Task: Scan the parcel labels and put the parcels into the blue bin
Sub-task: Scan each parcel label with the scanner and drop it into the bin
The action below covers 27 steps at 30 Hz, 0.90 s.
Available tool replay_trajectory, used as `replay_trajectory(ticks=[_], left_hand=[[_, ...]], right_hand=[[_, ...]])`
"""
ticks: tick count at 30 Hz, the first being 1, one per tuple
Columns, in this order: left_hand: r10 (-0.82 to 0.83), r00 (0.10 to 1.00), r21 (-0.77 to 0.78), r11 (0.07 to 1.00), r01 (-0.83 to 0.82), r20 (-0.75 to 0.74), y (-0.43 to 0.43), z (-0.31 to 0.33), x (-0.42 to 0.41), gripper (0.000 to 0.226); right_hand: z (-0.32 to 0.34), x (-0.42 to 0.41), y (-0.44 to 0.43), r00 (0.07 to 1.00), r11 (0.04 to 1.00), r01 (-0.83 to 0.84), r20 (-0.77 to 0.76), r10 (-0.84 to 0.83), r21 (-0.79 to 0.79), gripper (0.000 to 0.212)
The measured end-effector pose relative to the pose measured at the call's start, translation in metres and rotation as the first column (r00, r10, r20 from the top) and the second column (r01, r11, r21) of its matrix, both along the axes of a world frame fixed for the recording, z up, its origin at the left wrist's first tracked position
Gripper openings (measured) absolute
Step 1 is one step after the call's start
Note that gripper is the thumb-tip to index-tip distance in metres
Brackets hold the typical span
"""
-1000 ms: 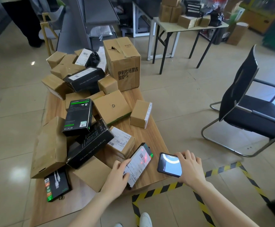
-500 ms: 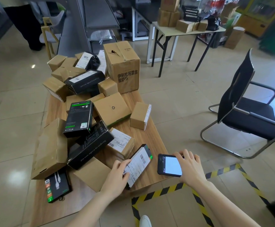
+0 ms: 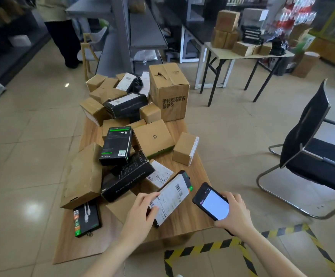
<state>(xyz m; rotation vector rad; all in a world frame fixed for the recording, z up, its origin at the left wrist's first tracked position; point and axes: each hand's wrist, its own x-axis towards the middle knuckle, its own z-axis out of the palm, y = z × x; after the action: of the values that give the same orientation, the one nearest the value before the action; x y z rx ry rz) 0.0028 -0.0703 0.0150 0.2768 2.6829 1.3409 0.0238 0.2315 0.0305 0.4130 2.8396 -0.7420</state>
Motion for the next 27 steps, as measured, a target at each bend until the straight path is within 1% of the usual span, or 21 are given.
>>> replay_trajectory(ticks=[2,5,8,11,13,15,17,19,24,27], left_hand=[[0.092,0.991,0.018,0.996,-0.090,-0.096,-0.015,0.017,0.008,0.033],[0.250,0.948,0.050,0.968,-0.244,-0.197,-0.041,0.040,0.021,0.033],[0.401,0.884,0.117,0.916,-0.384,-0.239,-0.073,0.059,0.040,0.032],[0.581,0.772,0.206,0.813,-0.544,-0.257,-0.114,0.068,0.069,0.030],[0.699,0.669,0.246,0.715,-0.655,-0.252,-0.138,0.069,0.095,0.031],[0.796,0.553,0.237,0.602,-0.762,-0.245,-0.156,0.067,0.126,0.031],[0.873,0.433,0.241,0.480,-0.844,-0.224,-0.171,0.064,0.162,0.034],[0.931,0.309,0.235,0.351,-0.907,-0.196,-0.185,0.059,0.200,0.033],[0.983,0.003,0.147,0.031,-0.989,-0.185,-0.216,0.048,0.302,0.032],[0.973,-0.175,0.170,-0.149,-0.974,-0.148,-0.228,0.038,0.355,0.034]], right_hand=[[0.012,-0.010,-0.014,0.999,0.998,-0.028,-0.041,0.026,-0.053,0.090],[0.032,-0.029,-0.044,0.987,0.984,-0.114,-0.127,0.097,-0.139,0.089],[0.046,-0.049,-0.087,0.948,0.939,-0.266,-0.235,0.214,-0.218,0.087],[0.057,-0.068,-0.150,0.868,0.857,-0.468,-0.293,0.401,-0.214,0.087],[0.062,-0.073,-0.195,0.801,0.783,-0.586,-0.301,0.518,-0.209,0.088],[0.063,-0.069,-0.237,0.734,0.700,-0.677,-0.278,0.620,-0.227,0.088],[0.060,-0.058,-0.278,0.658,0.612,-0.753,-0.249,0.711,-0.241,0.088],[0.057,-0.042,-0.316,0.561,0.517,-0.825,-0.223,0.797,-0.229,0.089],[0.047,0.018,-0.399,0.332,0.296,-0.929,-0.149,0.931,-0.223,0.093],[0.040,0.057,-0.439,0.213,0.181,-0.951,-0.108,0.971,-0.249,0.092]])
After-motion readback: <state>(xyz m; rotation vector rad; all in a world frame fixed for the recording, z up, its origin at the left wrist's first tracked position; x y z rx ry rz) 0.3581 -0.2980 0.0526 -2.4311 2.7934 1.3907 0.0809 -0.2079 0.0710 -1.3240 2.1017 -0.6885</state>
